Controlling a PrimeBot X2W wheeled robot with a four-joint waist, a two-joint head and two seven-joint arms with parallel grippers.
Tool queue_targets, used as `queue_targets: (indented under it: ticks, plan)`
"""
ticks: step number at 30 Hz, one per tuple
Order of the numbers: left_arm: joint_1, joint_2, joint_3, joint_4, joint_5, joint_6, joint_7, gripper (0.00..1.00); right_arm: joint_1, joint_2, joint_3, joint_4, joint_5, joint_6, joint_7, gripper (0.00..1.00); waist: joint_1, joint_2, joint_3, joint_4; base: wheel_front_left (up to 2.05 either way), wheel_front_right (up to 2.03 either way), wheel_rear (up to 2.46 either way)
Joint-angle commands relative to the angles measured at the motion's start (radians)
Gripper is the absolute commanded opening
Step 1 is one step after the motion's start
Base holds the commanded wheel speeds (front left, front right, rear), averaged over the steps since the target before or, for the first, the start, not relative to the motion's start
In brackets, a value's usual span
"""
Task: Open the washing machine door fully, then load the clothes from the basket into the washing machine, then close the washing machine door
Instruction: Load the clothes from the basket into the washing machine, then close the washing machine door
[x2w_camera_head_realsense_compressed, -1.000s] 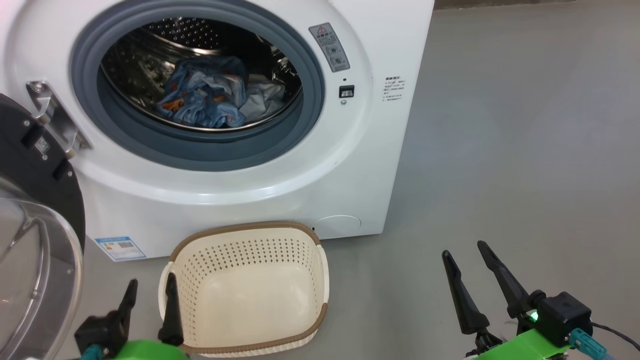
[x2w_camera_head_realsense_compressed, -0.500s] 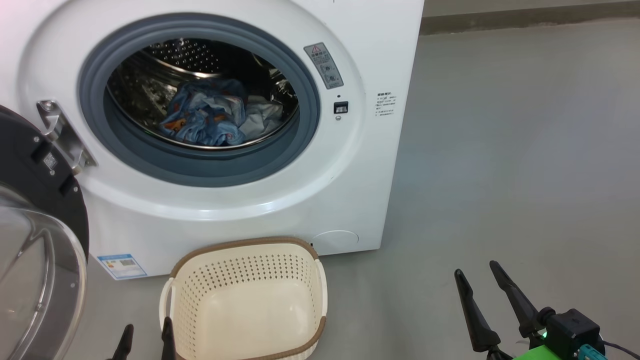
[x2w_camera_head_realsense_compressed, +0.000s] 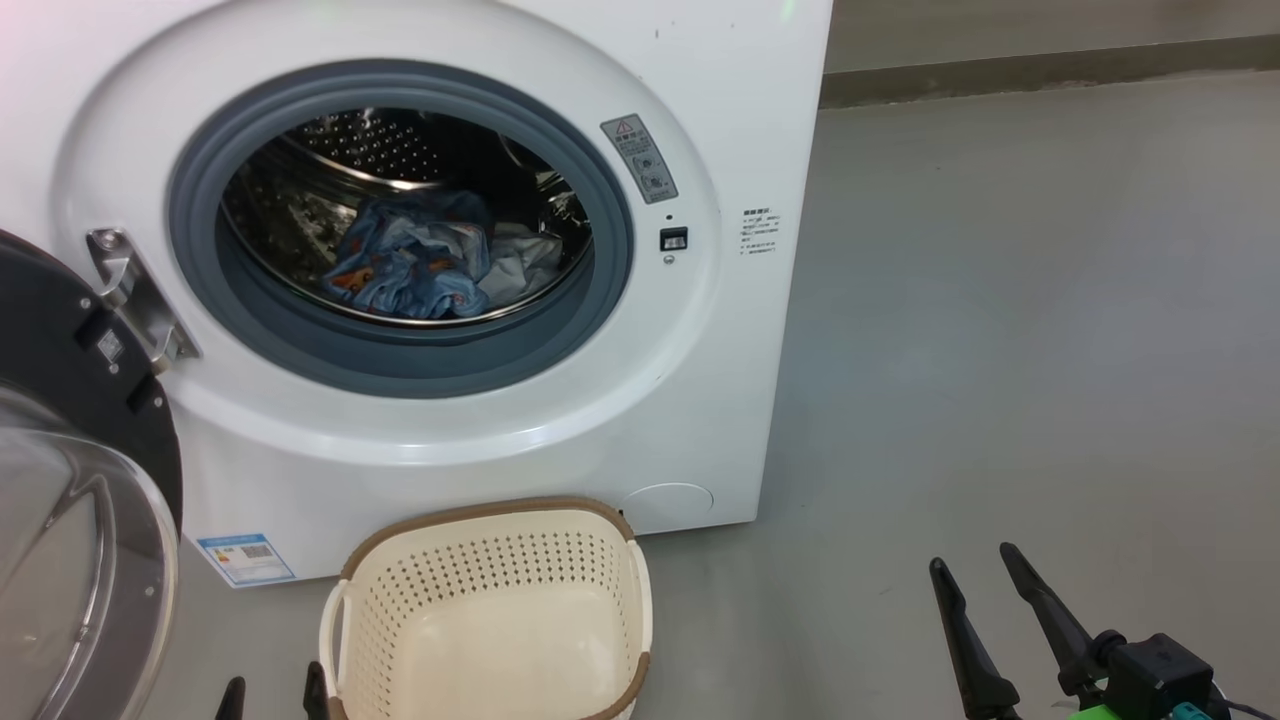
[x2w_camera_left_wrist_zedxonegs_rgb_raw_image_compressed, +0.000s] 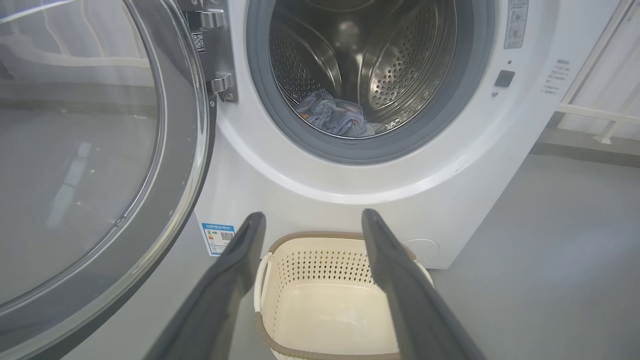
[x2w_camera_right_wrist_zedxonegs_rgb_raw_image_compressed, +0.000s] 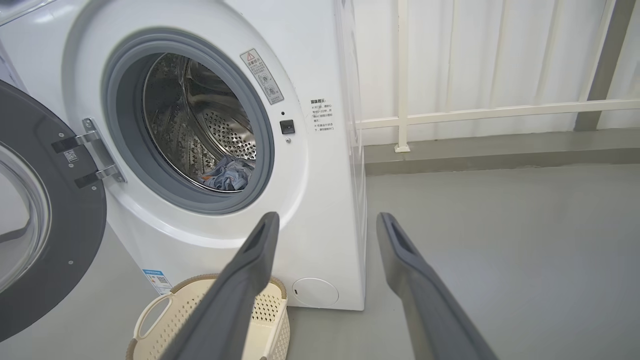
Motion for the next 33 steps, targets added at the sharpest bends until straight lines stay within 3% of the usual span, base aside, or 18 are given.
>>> queue_targets:
  ticks: [1, 16, 33]
  plan:
    - [-0.016, 0.009, 0.036, -0.032, 0.007, 0.008, -0.007, 1.00, -0.011, -0.013, 0.021, -0.021, -0.007, 0.002, -0.005, 1.00, 0.0000, 0.0000, 0.000, -0.002, 0.00, 0.00, 0.00]
    - [0.010, 0.009, 0.044, -0.056, 0.000, 0.039, -0.007, 1.00, 0.002, -0.006, -0.015, -0.020, -0.012, 0.002, -0.005, 1.00, 0.0000, 0.0000, -0.004, -0.013, 0.00, 0.00, 0.00]
    - [0.013, 0.009, 0.045, -0.065, 0.008, 0.042, -0.007, 1.00, -0.001, -0.001, -0.022, -0.021, -0.014, 0.002, -0.005, 1.00, 0.0000, 0.0000, -0.005, -0.016, 0.00, 0.00, 0.00]
